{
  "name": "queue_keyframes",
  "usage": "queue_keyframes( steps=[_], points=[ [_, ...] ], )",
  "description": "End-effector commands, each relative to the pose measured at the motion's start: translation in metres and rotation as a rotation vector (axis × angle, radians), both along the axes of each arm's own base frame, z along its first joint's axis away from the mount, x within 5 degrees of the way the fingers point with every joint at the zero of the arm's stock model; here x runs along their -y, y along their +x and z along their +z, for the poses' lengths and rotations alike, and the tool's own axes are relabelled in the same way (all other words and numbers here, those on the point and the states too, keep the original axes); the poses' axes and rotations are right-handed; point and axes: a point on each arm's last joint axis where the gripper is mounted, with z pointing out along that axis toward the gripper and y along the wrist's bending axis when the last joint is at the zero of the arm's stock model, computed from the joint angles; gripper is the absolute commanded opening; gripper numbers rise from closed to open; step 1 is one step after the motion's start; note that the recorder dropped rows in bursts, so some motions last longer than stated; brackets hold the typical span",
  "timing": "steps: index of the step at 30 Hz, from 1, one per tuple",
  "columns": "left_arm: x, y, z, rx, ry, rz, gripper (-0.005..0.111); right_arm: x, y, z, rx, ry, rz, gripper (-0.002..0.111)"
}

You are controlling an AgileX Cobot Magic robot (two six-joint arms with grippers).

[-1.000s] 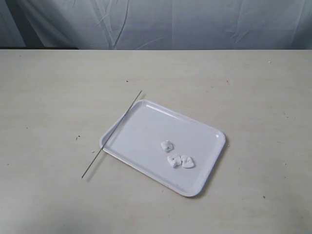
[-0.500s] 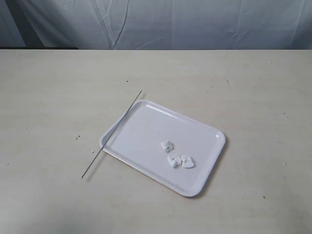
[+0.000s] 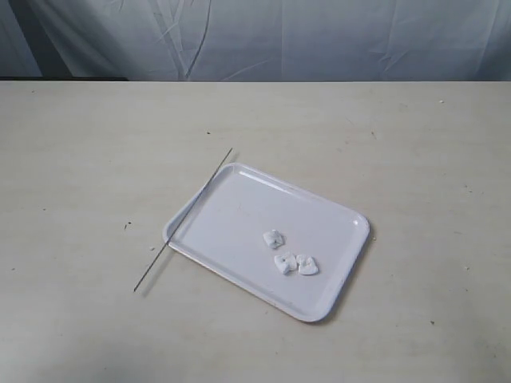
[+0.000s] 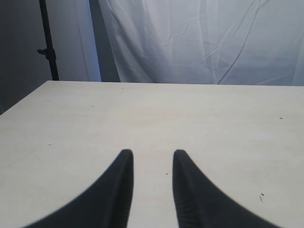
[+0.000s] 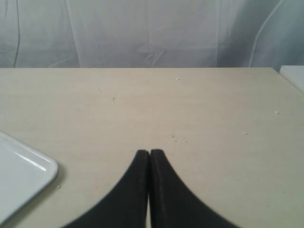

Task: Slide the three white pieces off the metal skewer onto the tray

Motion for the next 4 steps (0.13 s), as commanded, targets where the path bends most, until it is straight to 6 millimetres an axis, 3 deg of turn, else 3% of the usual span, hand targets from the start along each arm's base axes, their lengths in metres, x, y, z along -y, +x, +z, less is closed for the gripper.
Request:
queue_keyframes(
  steps=[1, 4],
  points=[
    [0.0002, -0.0001, -0.0014, -0.002, -0.008, -0.001, 0.029, 0.0002, -0.0002, 0.0002, 0.01, -0.001, -0.004, -0.001],
    [0.0002, -0.0001, -0.0014, -0.002, -0.008, -0.001, 0.029, 0.0002, -0.0002, 0.0002, 0.01, -0.001, -0.004, -0.001]
  ],
)
